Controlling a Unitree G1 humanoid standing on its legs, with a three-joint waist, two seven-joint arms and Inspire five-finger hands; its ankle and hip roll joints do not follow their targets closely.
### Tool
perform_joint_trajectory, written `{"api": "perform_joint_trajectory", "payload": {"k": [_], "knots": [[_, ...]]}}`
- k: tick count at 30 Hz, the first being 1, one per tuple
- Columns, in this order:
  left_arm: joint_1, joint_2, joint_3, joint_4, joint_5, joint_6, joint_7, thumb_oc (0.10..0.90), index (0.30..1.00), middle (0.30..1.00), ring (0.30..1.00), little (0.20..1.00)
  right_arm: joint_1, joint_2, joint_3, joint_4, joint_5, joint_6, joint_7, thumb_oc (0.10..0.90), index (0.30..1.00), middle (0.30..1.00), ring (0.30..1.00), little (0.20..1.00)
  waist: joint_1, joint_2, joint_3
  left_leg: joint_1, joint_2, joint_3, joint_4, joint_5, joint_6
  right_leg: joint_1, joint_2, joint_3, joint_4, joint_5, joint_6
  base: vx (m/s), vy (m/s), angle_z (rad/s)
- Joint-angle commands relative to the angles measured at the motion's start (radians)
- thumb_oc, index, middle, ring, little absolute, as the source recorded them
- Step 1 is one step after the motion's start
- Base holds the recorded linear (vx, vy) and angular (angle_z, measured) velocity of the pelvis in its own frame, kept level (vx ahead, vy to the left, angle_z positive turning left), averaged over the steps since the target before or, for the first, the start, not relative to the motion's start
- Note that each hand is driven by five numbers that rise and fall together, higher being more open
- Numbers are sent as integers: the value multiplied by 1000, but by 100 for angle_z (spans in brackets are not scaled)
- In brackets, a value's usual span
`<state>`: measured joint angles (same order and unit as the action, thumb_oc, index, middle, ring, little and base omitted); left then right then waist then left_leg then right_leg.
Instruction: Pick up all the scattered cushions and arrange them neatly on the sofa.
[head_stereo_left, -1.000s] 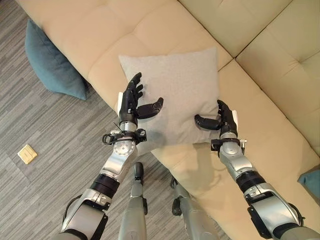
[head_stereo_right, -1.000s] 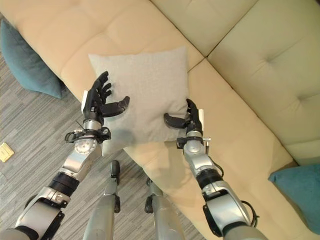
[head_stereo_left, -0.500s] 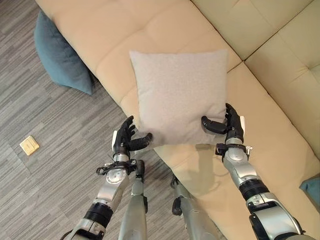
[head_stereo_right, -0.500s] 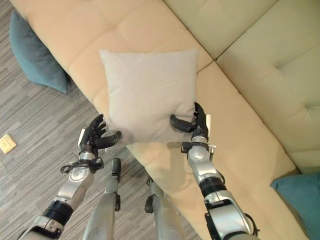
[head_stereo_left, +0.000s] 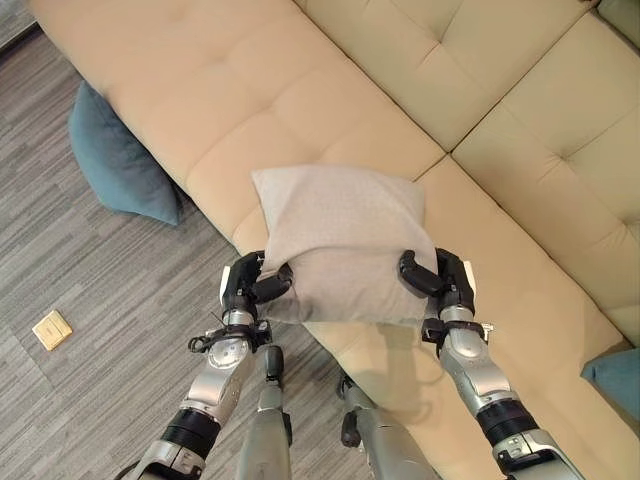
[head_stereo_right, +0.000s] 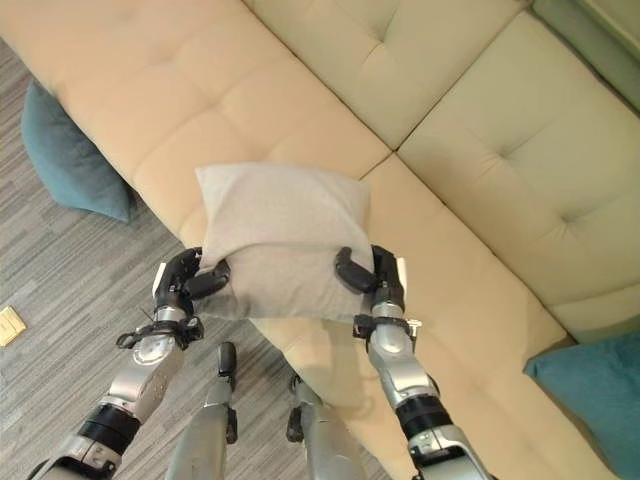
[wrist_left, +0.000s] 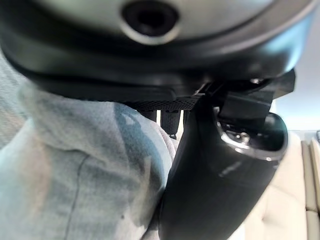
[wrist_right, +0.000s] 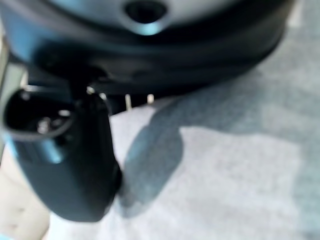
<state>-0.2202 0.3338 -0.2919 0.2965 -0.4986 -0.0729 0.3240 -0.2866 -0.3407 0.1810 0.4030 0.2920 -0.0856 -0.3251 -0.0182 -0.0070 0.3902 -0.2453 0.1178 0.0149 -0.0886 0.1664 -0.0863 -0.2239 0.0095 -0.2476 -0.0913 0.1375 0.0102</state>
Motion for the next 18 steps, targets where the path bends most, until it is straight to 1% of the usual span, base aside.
{"api": "perform_joint_trajectory", "payload": {"k": [1,3,4,5,7,8,9,10,11,12,13,15,16,17,18], "knots": [[-21,-27,-3,-115,45,-93,-121,400,300,300,300,300,-34,51,31,-138,-42,-116,79,400,300,300,300,300,-30,-84,-123,78,-14,26,135,-206,0,86,-38,92,44,-207,42,50,-2,-27],[17,-19,11,-141,40,-96,-132,400,300,300,300,300,-7,29,26,-177,-54,-118,96,400,300,300,300,300,-28,-87,-118,77,-9,17,219,-236,5,120,-37,104,62,-223,31,47,18,-24],[34,-15,16,-148,38,-96,-136,400,300,300,300,300,11,20,20,-191,-60,-117,102,400,300,300,300,300,-29,-88,-121,75,-9,14,249,-237,4,134,-37,107,68,-228,26,99,115,-22],[77,-6,27,-184,25,-99,-143,400,300,300,300,300,43,13,9,-231,-53,-114,116,400,300,300,300,300,-20,-83,-116,44,-8,-41,343,-207,-2,164,-41,118,95,-245,21,96,149,-17],[102,-13,30,-200,14,-96,-142,400,300,300,300,300,68,7,-2,-253,-50,-110,125,400,300,300,300,300,-22,-84,-123,23,-12,-57,305,-222,1,178,-58,110,107,-255,30,105,175,-20],[112,-14,35,-204,12,-93,-144,400,300,300,300,300,82,5,-8,-260,-51,-108,128,400,300,300,300,300,-22,-85,-131,15,-8,-56,277,-213,-1,186,-64,107,108,-256,36,82,115,-19],[113,-14,34,-205,12,-92,-144,400,300,300,300,300,83,5,-8,-261,-51,-107,128,400,300,300,300,300,-22,-85,-132,16,-9,-56,274,-211,-1,186,-65,107,108,-256,37,134,208,-4],[125,-15,37,-211,11,-89,-140,400,300,300,300,300,101,4,-18,-279,-51,-104,130,400,300,300,300,300,-14,-87,-141,-15,-5,-60,228,-171,-7,204,-72,103,108,-262,46,91,149,7],[126,-15,37,-211,11,-89,-140,400,300,300,300,300,101,4,-18,-279,-51,-104,130,400,300,300,300,300,-14,-87,-141,-14,-6,-60,228,-170,-7,204,-72,103,108,-262,46,126,226,8],[126,-14,40,-216,11,-89,-137,400,300,300,300,300,106,6,-23,-285,-52,-102,128,400,300,300,300,300,-8,-86,-143,-28,-5,-69,204,-151,-10,212,-72,106,112,-268,49,134,265,-7],[135,-22,39,-221,11,-93,-139,400,300,300,300,300,119,14,-28,-294,-63,-103,124,400,300,300,300,300,0,-82,-158,-23,-7,-84,149,-144,-9,219,-74,127,131,-282,60,192,350,-13],[154,-15,33,-236,19,-88,-151,400,300,300,300,300,138,17,-38,-302,-76,-97,133,400,300,300,300,300,-3,-87,-189,-3,-16,-86,160,-155,-4,235,-98,129,141,-281,78,225,338,-32],[160,-7,34,-246,22,-87,-154,400,300,300,300,300,146,19,-40,-305,-79,-89,136,400,300,300,300,300,-2,-94,-197,5,-26,-80,179,-167,2,240,-114,134,155,-284,87,154,218,-52],[160,-7,34,-246,22,-87,-154,400,300,300,300,300,146,19,-40,-305,-79,-89,136,400,300,300,300,300,-2,-94,-197,5,-26,-80,179,-167,2,240,-114,134,156,-284,87,227,362,-41],[189,10,39,-268,30,-82,-169,400,300,300,300,300,162,35,-37,-311,-92,-79,149,400,300,300,300,300,2,-103,-215,47,-43,-53,193,-201,28,249,-142,156,184,-282,111,215,359,-11]]}}
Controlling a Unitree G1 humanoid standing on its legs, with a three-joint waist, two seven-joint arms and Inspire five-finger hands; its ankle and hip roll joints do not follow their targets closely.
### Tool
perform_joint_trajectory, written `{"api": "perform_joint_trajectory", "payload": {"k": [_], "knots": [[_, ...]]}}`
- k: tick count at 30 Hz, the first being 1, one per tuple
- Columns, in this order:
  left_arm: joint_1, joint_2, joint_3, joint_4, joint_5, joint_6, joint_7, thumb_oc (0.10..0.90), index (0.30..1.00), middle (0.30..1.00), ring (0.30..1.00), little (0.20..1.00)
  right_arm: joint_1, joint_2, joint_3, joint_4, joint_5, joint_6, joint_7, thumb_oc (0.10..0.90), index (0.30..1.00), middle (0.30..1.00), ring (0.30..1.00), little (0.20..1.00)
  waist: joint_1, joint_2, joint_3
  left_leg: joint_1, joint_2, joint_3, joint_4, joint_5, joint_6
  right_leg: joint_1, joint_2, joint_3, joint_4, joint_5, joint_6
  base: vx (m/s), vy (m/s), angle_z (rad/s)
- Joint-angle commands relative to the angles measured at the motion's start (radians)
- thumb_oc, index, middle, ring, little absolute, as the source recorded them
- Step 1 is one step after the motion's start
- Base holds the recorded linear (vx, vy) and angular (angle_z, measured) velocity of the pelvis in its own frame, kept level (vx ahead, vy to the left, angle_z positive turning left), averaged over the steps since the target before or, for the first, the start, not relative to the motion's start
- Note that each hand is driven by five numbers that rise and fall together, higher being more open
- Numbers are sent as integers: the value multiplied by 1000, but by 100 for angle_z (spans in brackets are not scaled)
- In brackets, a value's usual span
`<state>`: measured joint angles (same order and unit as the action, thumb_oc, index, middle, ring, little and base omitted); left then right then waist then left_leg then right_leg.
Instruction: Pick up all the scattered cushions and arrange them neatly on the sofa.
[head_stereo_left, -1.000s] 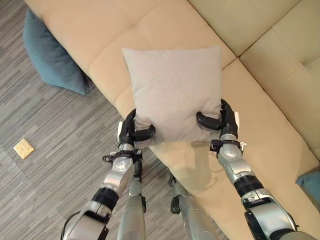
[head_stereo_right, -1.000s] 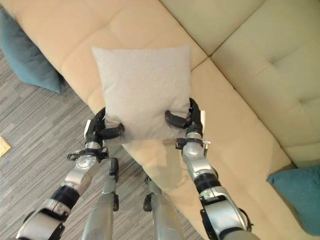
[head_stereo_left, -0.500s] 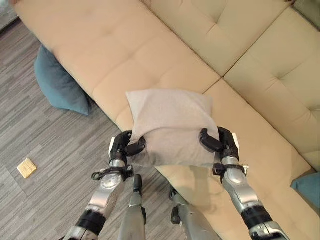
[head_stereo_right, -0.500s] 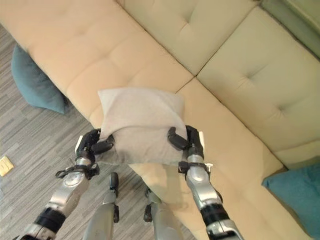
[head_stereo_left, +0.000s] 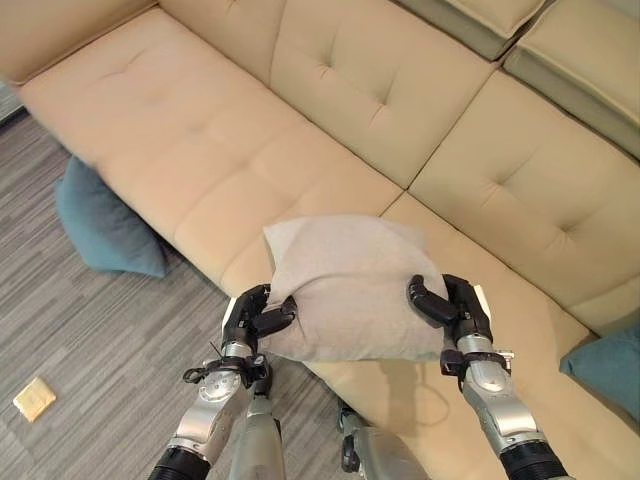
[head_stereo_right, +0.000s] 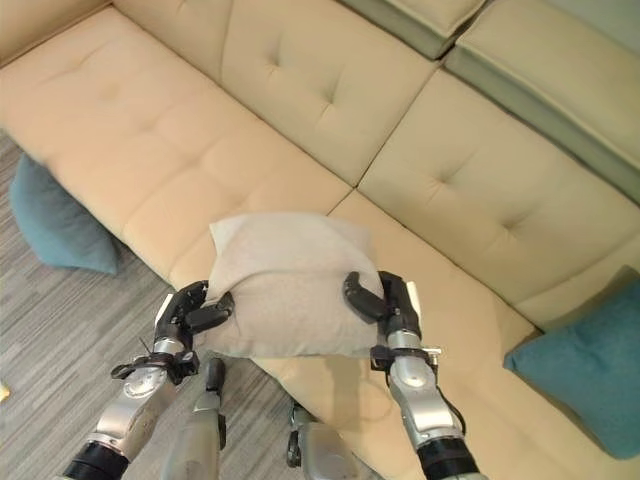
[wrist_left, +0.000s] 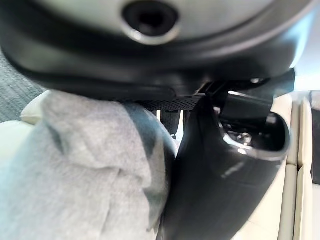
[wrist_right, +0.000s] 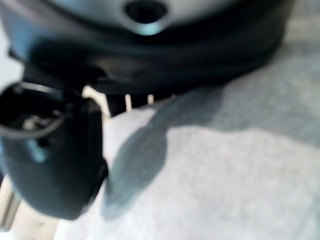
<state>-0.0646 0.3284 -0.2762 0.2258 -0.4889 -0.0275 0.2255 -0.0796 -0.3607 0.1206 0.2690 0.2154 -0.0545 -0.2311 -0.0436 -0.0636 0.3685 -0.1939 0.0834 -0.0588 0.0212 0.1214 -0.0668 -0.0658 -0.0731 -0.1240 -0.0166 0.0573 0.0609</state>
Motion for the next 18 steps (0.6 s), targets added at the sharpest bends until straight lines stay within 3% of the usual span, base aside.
{"api": "perform_joint_trajectory", "payload": {"k": [1,4,6,8,9,10,11,12,14,15,16,18], "knots": [[46,21,26,-201,26,-125,-75,400,300,300,300,300,-40,64,25,-175,-23,-109,62,400,300,300,300,300,28,-48,-201,16,-15,36,84,-166,23,90,-73,36,131,-196,75,264,482,-17],[61,45,36,-197,49,-116,-76,400,300,300,300,300,-43,85,26,-173,-32,-99,71,400,300,300,300,300,38,-52,-197,82,-39,88,58,-182,65,38,-121,46,275,-125,115,78,351,-64],[76,54,47,-199,70,-116,-81,400,300,300,300,300,-29,99,24,-182,-34,-102,77,400,300,300,300,300,44,-40,-192,121,-46,109,32,-190,83,13,-145,17,362,-117,116,28,276,-51],[85,48,49,-199,84,-113,-86,400,300,300,300,300,-20,104,24,-181,-38,-104,83,400,300,300,300,300,40,-32,-189,172,-61,114,-4,-195,97,-16,-121,-2,417,-117,105,56,179,-33],[85,48,49,-199,84,-113,-86,400,300,300,300,300,-20,104,24,-181,-38,-104,83,400,300,300,300,300,40,-33,-188,173,-61,114,-4,-194,97,-15,-121,-2,417,-117,105,95,165,-23],[92,41,52,-198,84,-114,-91,400,300,300,300,300,-19,102,25,-182,-41,-102,91,400,300,300,300,300,35,-32,-194,204,-77,120,-26,-205,107,-35,-72,-17,402,-141,98,114,163,-25],[88,38,49,-198,82,-114,-88,400,300,300,300,300,-27,99,30,-174,-40,-105,86,400,300,300,300,300,39,-30,-190,224,-91,126,-27,-218,114,-52,-44,-75,371,-160,82,115,162,-30],[88,38,49,-198,82,-114,-88,400,300,300,300,300,-27,98,30,-174,-40,-105,86,400,300,300,300,300,39,-30,-188,226,-91,125,-27,-219,113,-50,-44,-76,370,-160,82,78,92,-40],[84,34,51,-204,84,-116,-88,400,300,300,300,300,-35,100,36,-162,-36,-110,83,400,300,300,300,300,48,-29,-184,238,-100,133,-16,-232,113,-56,-39,-159,327,-165,60,47,31,-38],[80,30,52,-205,90,-116,-93,400,300,300,300,300,-37,101,33,-156,-37,-113,82,400,300,300,300,300,49,-32,-182,235,-103,129,0,-239,112,-55,-35,-166,302,-170,50,68,-39,-22],[75,20,49,-203,92,-117,-99,400,300,300,300,300,-23,92,21,-159,-46,-116,76,400,300,300,300,300,37,-43,-180,229,-109,115,47,-257,104,-29,-3,-113,260,-182,32,50,-48,-10],[71,15,46,-204,90,-119,-104,400,300,300,300,300,-11,81,10,-164,-48,-117,73,400,300,300,300,300,32,-49,-185,216,-114,117,100,-272,97,-7,6,-88,230,-181,20,69,-49,8]]}}
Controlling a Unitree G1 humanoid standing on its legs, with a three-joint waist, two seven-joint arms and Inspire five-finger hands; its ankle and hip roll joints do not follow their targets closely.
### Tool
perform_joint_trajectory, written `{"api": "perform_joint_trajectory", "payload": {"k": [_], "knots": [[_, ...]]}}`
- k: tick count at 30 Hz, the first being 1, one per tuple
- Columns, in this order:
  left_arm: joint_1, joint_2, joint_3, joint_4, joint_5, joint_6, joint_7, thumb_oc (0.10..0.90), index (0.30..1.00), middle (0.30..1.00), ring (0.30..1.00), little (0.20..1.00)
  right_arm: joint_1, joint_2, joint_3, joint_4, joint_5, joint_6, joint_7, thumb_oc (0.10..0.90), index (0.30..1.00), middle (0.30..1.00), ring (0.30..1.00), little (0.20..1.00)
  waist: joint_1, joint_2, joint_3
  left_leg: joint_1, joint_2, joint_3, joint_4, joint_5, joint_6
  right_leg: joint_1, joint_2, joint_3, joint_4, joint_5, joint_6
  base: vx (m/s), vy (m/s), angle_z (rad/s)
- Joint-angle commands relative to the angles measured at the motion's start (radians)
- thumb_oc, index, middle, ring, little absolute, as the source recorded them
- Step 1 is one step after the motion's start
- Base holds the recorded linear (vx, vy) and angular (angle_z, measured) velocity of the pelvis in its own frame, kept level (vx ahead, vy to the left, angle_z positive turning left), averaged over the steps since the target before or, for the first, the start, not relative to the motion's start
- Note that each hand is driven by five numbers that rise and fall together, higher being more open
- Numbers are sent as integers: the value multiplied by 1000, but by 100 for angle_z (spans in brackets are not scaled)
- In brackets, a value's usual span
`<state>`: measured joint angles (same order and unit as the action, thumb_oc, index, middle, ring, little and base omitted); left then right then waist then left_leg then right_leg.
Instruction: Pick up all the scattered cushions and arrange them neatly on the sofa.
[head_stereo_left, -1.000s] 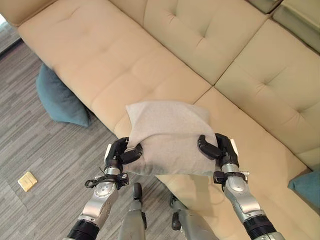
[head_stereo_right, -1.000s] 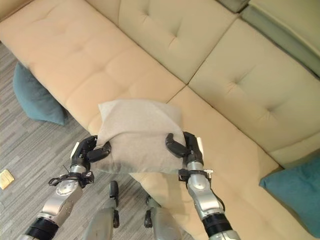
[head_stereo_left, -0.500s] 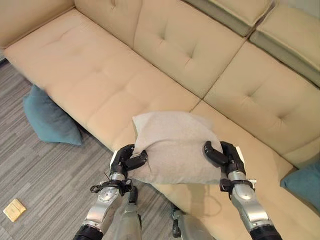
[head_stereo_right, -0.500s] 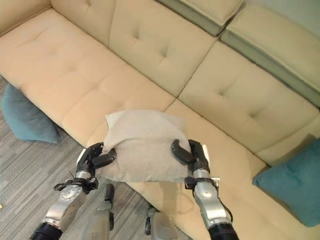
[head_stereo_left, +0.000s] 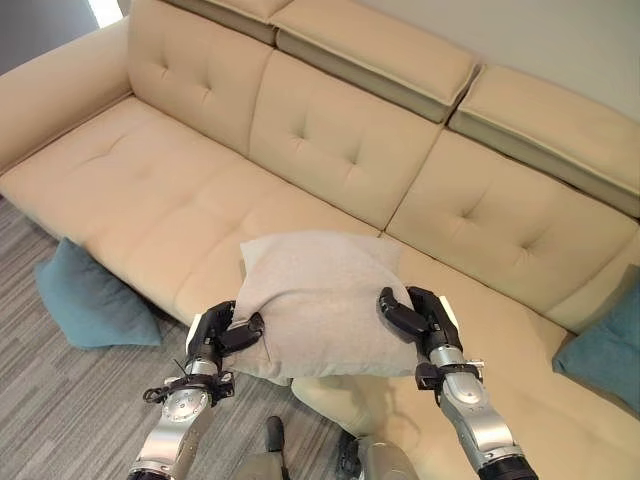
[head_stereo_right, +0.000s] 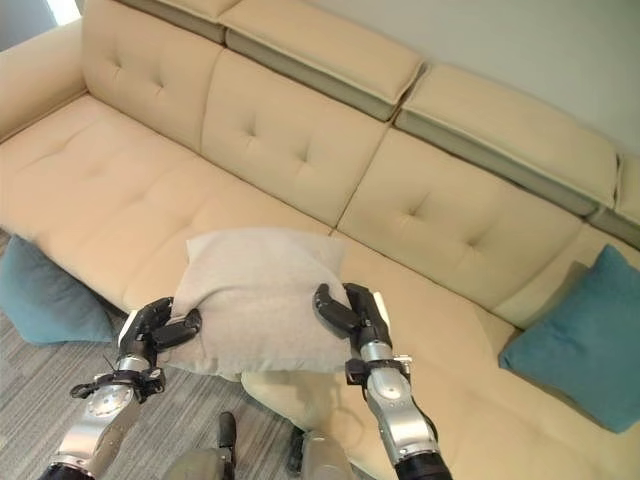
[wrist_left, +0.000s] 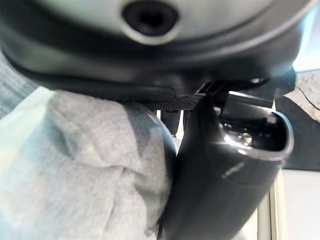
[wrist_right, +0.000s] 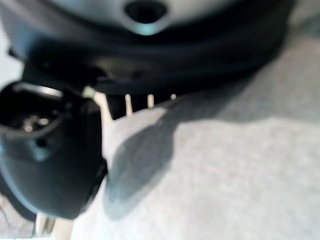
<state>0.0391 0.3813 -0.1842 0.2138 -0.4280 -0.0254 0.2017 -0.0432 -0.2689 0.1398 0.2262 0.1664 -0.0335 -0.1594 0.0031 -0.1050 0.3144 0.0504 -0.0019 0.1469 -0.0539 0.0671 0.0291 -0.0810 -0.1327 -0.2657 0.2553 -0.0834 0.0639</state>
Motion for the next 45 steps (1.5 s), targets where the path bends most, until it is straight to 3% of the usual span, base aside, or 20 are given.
{"api": "perform_joint_trajectory", "payload": {"k": [1,4,6,9,12,14,16,19,24,25,27,30,31,33,34,35,41,45], "knots": [[-30,-44,-50,-194,27,-122,-84,400,300,300,300,300,-41,-17,-13,-124,1,-138,-1,400,300,300,300,300,-17,-9,-142,-40,-28,-81,210,-228,-6,27,70,57,-68,-40,2,114,-45,16],[-25,-53,-54,-198,23,-120,-82,400,300,300,300,300,-35,-39,-12,-120,14,-136,-4,400,300,300,300,300,-13,-7,-148,-80,-9,-83,359,-259,-30,91,93,93,-125,-48,-23,80,0,-4],[-25,-56,-57,-200,15,-119,-78,400,300,300,300,300,-37,-43,-4,-124,17,-128,-1,400,300,300,300,300,-10,0,-147,-119,-4,-125,387,-237,-52,100,100,108,-142,-52,-30,3,68,-32],[-26,-57,-64,-204,5,-121,-74,400,300,300,300,300,-44,-50,1,-130,17,-125,0,400,300,300,300,300,-7,0,-148,-141,16,-152,341,-226,-60,107,96,126,-155,-52,-24,34,80,-38],[-38,-54,-74,-216,-5,-118,-51,400,300,300,300,300,-41,-59,0,-141,23,-124,-13,400,300,300,300,300,5,11,-151,-183,48,-288,197,-123,-94,117,102,171,-149,-64,-13,133,217,-28],[-48,-57,-83,-221,-9,-119,-45,400,300,300,300,300,-37,-66,-13,-146,19,-124,-25,400,300,300,300,300,5,20,-142,-213,47,-336,162,-90,-106,128,95,192,-138,-78,-7,125,253,-78],[-50,-62,-94,-210,-5,-118,-60,400,300,300,300,300,-11,-64,-35,-153,-2,-117,-23,400,300,300,300,300,-7,32,-159,-175,58,-322,105,-89,-101,131,77,196,-122,-87,10,144,301,-48],[-49,-48,-103,-209,13,-115,-64,400,300,300,300,300,6,-45,-40,-153,-13,-108,-19,400,300,300,300,300,-20,32,-176,-135,39,-278,90,-102,-78,105,28,217,-80,-72,45,139,337,-41],[-44,-26,-89,-208,36,-113,-64,400,300,300,300,300,6,-20,-30,-154,-30,-101,-8,400,300,300,300,300,-14,32,-166,-86,20,-191,84,-128,-34,54,-34,228,10,-34,87,43,248,-71],[-40,-20,-78,-209,34,-116,-62,400,300,300,300,300,6,-13,-29,-152,-42,-100,-7,400,300,300,300,300,-6,37,-154,-76,13,-160,88,-139,-18,28,-70,186,65,0,97,-16,182,-47],[-26,-18,-58,-214,36,-120,-64,400,300,300,300,300,7,-9,-35,-158,-53,-102,-6,400,300,300,300,300,4,44,-145,-53,14,-134,78,-153,-7,10,-90,123,98,9,97,6,170,-38],[-18,-22,-45,-207,31,-125,-61,400,300,300,300,300,-8,-11,-29,-144,-61,-105,-11,400,300,300,300,300,15,41,-134,-38,-3,-119,67,-157,-3,0,-50,50,38,-10,76,24,56,-32],[-19,-22,-45,-206,31,-126,-61,400,300,300,300,300,-9,-11,-29,-143,-61,-106,-12,400,300,300,300,300,13,41,-132,-37,-3,-120,67,-157,-4,3,-49,48,35,-9,75,-12,12,-44],[-11,-19,-15,-214,38,-132,-58,400,300,300,300,300,-6,-5,-39,-150,-67,-110,-19,400,300,300,300,300,32,36,-134,-42,-8,-102,77,-167,-5,46,-74,-51,-43,-17,74,28,-26,-18],[-15,-25,-18,-222,57,-133,-48,400,300,300,300,300,-10,-3,-43,-161,-77,-115,-26,400,300,300,300,300,27,36,-129,-56,-5,-101,81,-156,-6,14,-30,29,-33,-22,61,42,-65,-13],[-24,-25,-8,-218,59,-142,-37,400,300,300,300,300,-20,-7,-42,-166,-74,-120,-33,400,300,300,300,300,28,38,-131,-66,-3,-93,83,-158,-5,9,-30,41,-49,-11,67,37,-65,-16],[-86,-29,3,-243,135,-165,59,400,300,300,300,300,-99,5,-8,-196,-73,-143,-77,400,300,300,300,300,21,66,-164,-57,5,-70,66,-170,-6,48,-18,34,-168,4,52,105,-25,-18],[-200,-17,0,-256,226,-191,164,400,300,300,300,300,-207,-5,20,-216,-124,-171,-152,400,300,300,300,300,16,74,-183,-14,9,-73,25,-168,-12,92,-7,33,-209,4,52,141,3,-7]]}}
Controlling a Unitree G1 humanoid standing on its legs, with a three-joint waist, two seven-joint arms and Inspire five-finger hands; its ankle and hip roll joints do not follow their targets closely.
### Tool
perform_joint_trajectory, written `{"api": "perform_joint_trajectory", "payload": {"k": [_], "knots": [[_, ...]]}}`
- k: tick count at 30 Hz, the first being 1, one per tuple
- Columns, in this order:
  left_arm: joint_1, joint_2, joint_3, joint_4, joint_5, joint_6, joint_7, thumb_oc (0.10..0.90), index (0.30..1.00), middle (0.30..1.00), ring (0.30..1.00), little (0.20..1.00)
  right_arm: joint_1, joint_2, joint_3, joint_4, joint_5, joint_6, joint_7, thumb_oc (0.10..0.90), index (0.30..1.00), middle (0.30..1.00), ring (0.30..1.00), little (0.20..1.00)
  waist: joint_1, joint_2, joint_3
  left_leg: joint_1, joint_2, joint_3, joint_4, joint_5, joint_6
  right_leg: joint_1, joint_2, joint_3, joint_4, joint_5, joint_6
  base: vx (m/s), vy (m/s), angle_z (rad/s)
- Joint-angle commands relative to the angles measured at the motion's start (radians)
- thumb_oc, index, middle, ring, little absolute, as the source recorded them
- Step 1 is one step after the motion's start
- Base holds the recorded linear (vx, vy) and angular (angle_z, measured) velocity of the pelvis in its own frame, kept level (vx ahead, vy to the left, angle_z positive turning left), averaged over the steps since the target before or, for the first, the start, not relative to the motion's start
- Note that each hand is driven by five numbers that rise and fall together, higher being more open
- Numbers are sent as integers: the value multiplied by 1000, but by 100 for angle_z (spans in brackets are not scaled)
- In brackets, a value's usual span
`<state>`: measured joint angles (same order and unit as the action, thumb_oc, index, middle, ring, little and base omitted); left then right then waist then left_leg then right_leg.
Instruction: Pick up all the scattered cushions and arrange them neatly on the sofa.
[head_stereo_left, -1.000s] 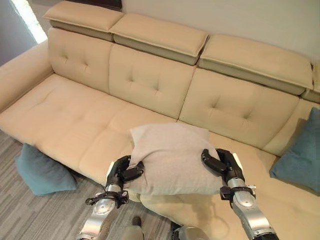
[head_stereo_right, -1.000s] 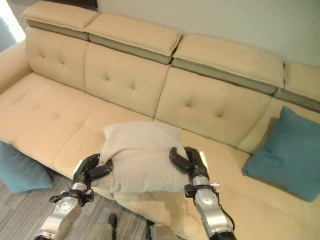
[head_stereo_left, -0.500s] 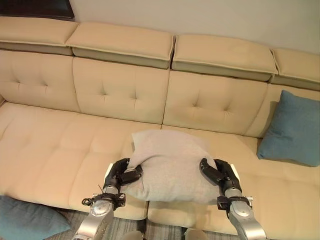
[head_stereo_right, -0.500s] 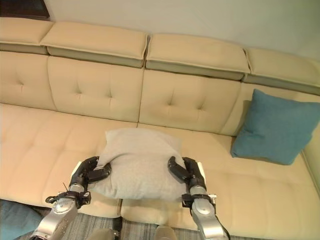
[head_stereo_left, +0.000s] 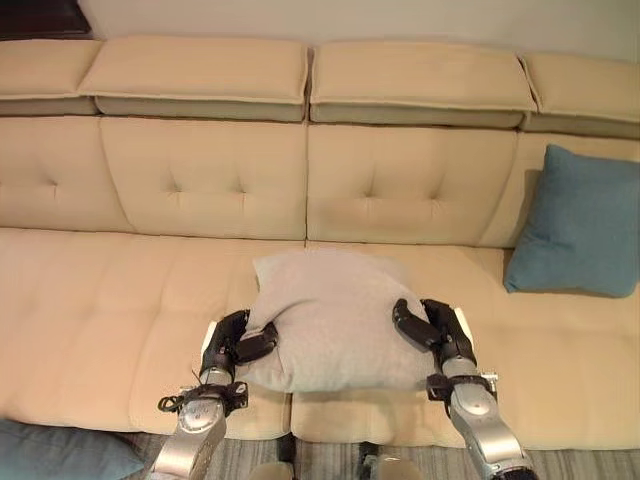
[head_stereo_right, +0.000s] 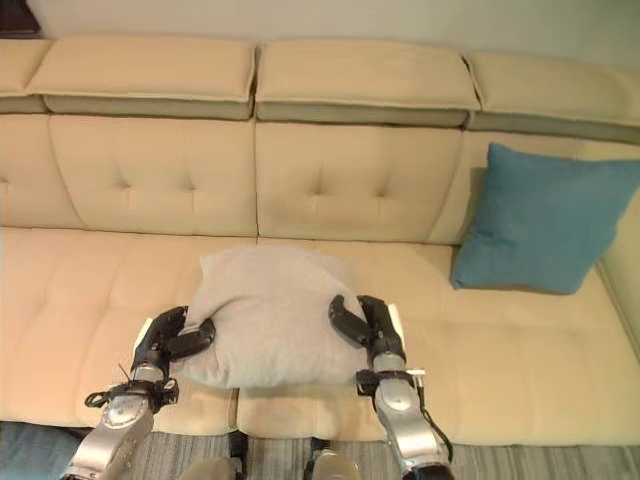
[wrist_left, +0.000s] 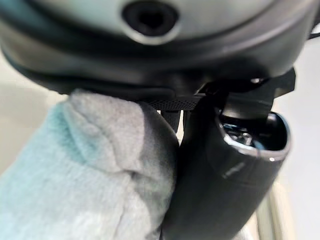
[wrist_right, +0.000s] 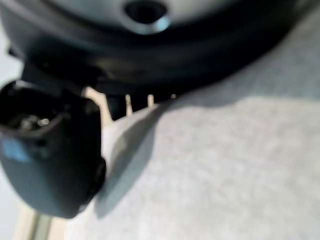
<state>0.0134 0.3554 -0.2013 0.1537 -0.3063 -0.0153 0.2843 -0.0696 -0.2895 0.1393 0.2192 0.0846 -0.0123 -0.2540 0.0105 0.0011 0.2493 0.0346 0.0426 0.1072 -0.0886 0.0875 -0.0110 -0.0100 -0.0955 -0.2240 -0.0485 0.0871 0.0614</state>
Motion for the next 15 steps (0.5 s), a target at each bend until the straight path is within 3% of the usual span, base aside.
{"api": "perform_joint_trajectory", "payload": {"k": [1,7,9,10,13,14,15], "knots": [[-219,17,14,-199,127,-207,116,400,300,300,300,300,-223,8,29,-214,-65,-198,-85,400,300,300,300,300,8,-32,-122,16,-36,-34,49,-190,26,36,-41,-9,87,-171,56,82,3,3],[-582,63,-62,-75,155,-221,250,400,300,300,300,300,-541,-50,86,-126,-178,-182,-253,400,300,300,300,300,13,-36,-113,-5,-40,-49,15,-167,18,29,-33,4,51,-157,66,24,3,6],[-702,73,-92,-10,140,-230,282,400,300,300,300,300,-656,-84,100,-85,-201,-167,-295,400,300,300,300,300,14,-37,-82,-85,-41,-58,32,-153,16,-42,-37,11,66,-151,68,-307,-13,6],[-846,102,-136,79,122,-231,308,400,300,300,300,300,-803,-140,133,-9,-218,-150,-341,400,300,300,300,300,17,-41,-47,-163,-44,-65,47,-134,15,-120,-39,25,83,-139,70,-388,-17,8],[-1039,138,-187,240,105,-219,324,400,300,300,300,300,-981,-183,168,131,-194,-124,-386,400,300,300,300,300,24,-43,-20,-275,-52,-83,69,-106,12,-229,-43,38,116,-122,66,-244,-17,12],[-1141,159,-222,360,96,-199,313,690,735,735,735,735,-1048,-200,186,206,-186,-104,-401,507,460,460,460,460,24,-43,-4,-314,-55,-90,70,-89,8,-268,-45,40,129,-119,63,-137,-15,9],[-1193,167,-240,418,88,-189,304,800,900,900,900,900,-1077,-205,205,238,-178,-95,-397,530,495,495,495,495,21,-43,1,-326,-56,-94,66,-79,6,-283,-47,40,133,-119,63,-120,-19,8]]}}
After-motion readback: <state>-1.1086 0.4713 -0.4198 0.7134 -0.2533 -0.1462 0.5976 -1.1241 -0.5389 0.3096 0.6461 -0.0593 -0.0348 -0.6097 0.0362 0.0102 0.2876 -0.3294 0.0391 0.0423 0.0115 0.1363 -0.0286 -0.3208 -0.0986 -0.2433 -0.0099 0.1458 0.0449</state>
